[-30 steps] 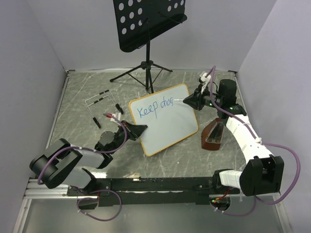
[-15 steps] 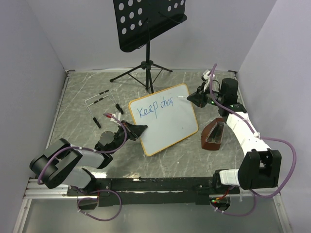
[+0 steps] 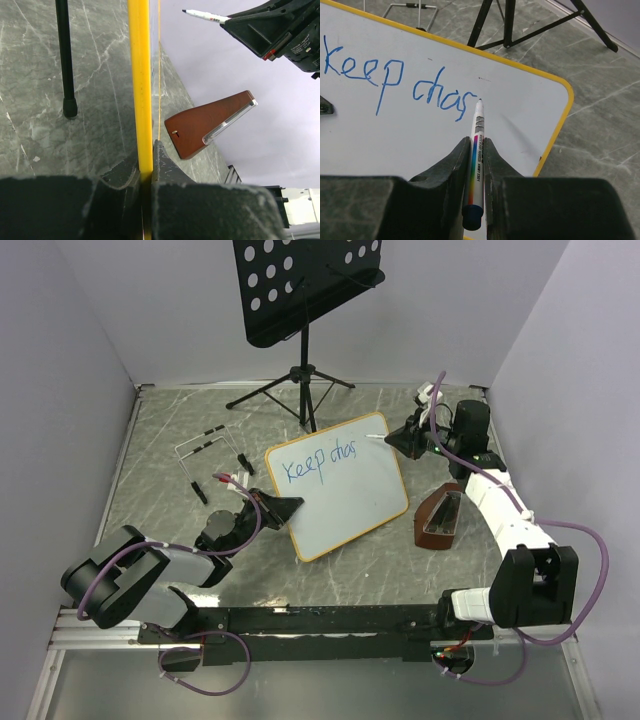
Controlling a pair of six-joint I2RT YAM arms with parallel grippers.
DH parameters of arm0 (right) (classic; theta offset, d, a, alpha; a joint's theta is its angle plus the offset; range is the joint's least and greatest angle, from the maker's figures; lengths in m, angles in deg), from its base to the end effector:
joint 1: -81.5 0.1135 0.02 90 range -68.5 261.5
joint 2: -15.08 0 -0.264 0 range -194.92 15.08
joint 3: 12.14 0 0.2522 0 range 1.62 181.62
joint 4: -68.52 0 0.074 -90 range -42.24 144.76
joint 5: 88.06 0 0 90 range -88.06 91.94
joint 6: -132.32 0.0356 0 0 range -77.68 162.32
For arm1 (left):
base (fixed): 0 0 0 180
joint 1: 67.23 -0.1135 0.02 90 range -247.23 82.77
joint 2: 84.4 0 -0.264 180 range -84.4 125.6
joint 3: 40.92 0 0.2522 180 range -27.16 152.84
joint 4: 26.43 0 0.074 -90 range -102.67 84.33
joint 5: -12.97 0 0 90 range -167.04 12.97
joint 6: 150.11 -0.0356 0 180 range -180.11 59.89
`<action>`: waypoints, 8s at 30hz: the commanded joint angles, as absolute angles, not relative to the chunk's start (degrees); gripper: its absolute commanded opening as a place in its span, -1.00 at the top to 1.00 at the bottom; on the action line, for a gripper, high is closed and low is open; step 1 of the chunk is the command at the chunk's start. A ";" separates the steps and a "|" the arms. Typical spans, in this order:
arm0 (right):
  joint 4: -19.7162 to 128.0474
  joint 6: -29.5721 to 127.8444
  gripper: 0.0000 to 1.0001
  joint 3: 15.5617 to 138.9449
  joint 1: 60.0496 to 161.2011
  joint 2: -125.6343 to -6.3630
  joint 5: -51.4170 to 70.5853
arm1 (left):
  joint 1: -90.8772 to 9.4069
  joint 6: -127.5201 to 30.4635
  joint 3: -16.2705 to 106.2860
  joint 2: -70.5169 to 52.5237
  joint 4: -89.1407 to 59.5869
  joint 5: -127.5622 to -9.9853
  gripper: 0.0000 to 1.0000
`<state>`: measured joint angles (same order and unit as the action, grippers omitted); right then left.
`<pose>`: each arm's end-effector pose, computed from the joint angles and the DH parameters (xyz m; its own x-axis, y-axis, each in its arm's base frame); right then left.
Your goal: Write a sentence on the whiteboard
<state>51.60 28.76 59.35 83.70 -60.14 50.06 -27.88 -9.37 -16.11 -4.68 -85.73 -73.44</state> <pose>0.2946 0.0378 0.3179 -0.1733 -0.1633 -0.9712 -0.7843 0.6193 0.0359 0.1742 -0.1457 0.1753 -0.4899 -0.5976 -0.6347 0.4769 0.4258 -0.7690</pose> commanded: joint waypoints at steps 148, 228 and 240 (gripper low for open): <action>49.13 26.32 1.00 63.49 88.44 -65.60 43.25 | -27.68 -13.26 -16.09 -3.98 -88.43 -71.15 0.98; 47.12 26.06 1.00 67.10 87.21 -68.86 40.79 | -27.77 -13.61 -16.18 -4.60 -88.00 -71.67 0.98; 42.37 22.19 1.00 62.71 86.86 -63.24 43.43 | -27.77 -13.70 -15.82 -4.51 -87.64 -71.58 0.98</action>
